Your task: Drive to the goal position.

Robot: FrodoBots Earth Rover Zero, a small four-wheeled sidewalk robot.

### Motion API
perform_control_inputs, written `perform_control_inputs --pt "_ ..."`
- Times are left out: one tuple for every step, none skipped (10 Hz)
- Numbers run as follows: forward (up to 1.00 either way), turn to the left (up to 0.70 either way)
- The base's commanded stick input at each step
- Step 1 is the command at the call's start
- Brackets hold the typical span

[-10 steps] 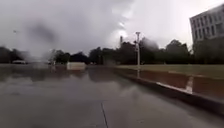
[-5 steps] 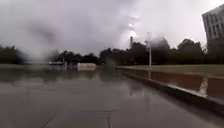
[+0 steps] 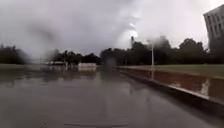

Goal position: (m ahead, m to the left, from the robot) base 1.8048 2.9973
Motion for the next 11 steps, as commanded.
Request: perform_control_inputs --pt "0.7 0.0" --pt "0.7 0.0" --pt "0.7 0.0" --pt "0.7 0.0" --pt "0.7 0.01" --pt "0.7 0.02" --pt "0.7 0.02" --pt "0.7 0.02" --pt "0.7 0.01" --pt "0.7 0.0" --pt "0.7 0.0"
